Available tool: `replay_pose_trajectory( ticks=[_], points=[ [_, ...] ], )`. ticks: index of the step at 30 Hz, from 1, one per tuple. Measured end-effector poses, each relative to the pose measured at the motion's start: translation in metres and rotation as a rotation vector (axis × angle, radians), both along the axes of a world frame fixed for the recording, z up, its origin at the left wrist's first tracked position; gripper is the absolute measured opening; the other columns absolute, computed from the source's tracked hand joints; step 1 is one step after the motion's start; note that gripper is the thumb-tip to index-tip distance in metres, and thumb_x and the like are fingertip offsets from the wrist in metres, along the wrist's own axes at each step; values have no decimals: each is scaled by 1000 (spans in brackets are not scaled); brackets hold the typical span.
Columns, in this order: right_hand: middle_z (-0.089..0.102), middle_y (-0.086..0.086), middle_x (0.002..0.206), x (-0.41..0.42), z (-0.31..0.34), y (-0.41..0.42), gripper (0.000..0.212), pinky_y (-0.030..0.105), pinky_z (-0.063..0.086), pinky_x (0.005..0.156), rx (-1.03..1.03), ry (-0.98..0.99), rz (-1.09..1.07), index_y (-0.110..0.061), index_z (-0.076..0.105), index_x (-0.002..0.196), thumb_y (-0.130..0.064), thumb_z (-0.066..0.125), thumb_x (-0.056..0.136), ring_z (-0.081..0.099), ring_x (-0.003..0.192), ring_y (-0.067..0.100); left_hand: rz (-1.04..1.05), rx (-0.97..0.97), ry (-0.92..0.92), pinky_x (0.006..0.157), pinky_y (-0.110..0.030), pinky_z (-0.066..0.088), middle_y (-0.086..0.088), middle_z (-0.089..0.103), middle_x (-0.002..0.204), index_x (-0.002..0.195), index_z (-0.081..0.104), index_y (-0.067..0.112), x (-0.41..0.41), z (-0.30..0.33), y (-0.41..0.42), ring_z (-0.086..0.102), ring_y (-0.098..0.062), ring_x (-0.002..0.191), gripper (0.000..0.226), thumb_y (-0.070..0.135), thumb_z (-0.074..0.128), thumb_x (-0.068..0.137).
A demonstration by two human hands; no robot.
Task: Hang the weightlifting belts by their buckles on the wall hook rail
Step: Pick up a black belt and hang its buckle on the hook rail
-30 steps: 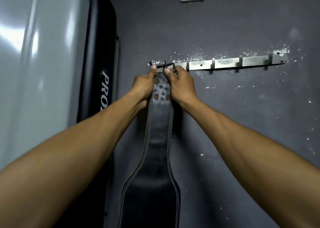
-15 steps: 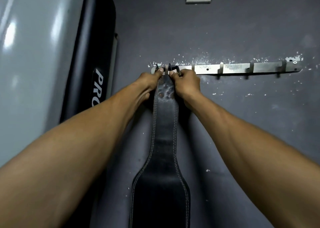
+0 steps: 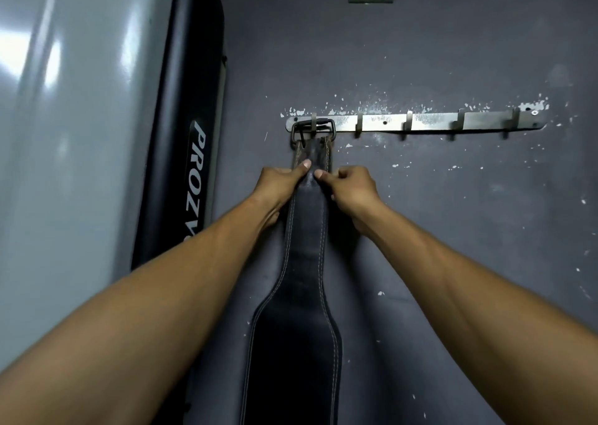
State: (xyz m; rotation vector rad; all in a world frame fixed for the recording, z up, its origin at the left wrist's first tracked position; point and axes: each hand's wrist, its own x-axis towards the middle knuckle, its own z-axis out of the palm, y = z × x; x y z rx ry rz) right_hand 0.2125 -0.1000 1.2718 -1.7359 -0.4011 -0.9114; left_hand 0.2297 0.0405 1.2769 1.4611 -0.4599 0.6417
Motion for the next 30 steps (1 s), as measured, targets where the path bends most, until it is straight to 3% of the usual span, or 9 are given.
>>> replay_pose_trajectory(
  ticks=[4, 6, 9, 11, 14, 20, 22, 25, 30],
  points=[
    [62, 5, 64, -9, -56, -8, 31, 39, 64, 65, 35, 154, 166, -15, 59, 75, -33, 73, 97, 59, 55, 18, -155, 34, 105, 79, -34, 64, -18, 79, 98, 109, 73, -3, -10, -75, 11, 78, -28, 89, 37, 32, 68, 98],
    [65, 8, 68, -9, -87, -13, 29, 42, 65, 72, 7, 224, 178, -15, 63, 76, -33, 73, 96, 63, 62, 20, -172, 62, 158, 81, -36, 63, -18, 79, 102, 113, 71, -3, -13, -117, 14, 77, -32, 97, 36, 29, 68, 98],
    [62, 1, 65, -6, -138, -14, 32, 35, 55, 65, -100, 272, 134, -20, 63, 68, -35, 76, 92, 59, 65, 18, -133, 76, 96, 92, -36, 60, -17, 77, 113, 121, 69, 0, -12, -166, 18, 73, -29, 107, 32, 19, 70, 97],
    [73, -9, 78, -11, -174, -13, 15, 29, 58, 77, -119, 280, 188, -18, 73, 85, -31, 79, 89, 68, 78, 12, -119, 144, 68, 103, -39, 55, -15, 73, 125, 129, 65, 0, -17, -183, 21, 70, -26, 117, 43, 20, 75, 92],
    [81, -8, 102, -21, -205, -15, 32, 41, 61, 96, -48, 261, 224, -21, 77, 114, -31, 80, 84, 77, 96, 12, -140, 242, 112, 97, -29, 57, -8, 76, 120, 128, 68, 5, -37, -208, 27, 73, -20, 111, 35, 12, 72, 94],
    [82, 3, 102, -48, -212, -24, 20, 44, 63, 93, 108, 241, 426, -12, 78, 110, -17, 79, 90, 79, 96, 23, -279, -198, 236, 98, -43, 56, -19, 75, 118, 125, 68, 2, -64, -252, 27, 73, -33, 110, 32, 12, 70, 94],
    [82, 4, 107, -59, -231, -31, 25, 39, 62, 93, 163, 309, 524, -12, 76, 115, -15, 78, 91, 79, 101, 23, -291, -155, 311, 99, -43, 56, -17, 75, 119, 127, 67, 4, -75, -272, 27, 73, -32, 111, 38, 15, 74, 91],
    [82, 1, 107, -66, -275, -38, 26, 39, 63, 91, 180, 351, 474, -14, 76, 115, -16, 80, 90, 78, 102, 23, -233, 11, 404, 98, -41, 58, -12, 76, 119, 128, 67, 7, -88, -315, 24, 74, -27, 108, 42, 20, 77, 89],
    [82, 2, 105, -68, -295, -39, 24, 35, 64, 85, 247, 285, 383, -13, 77, 113, -17, 81, 89, 79, 97, 19, -267, -136, 402, 96, -42, 58, -15, 75, 118, 127, 67, 4, -96, -335, 12, 73, -32, 109, 39, 17, 74, 92]
  ],
)
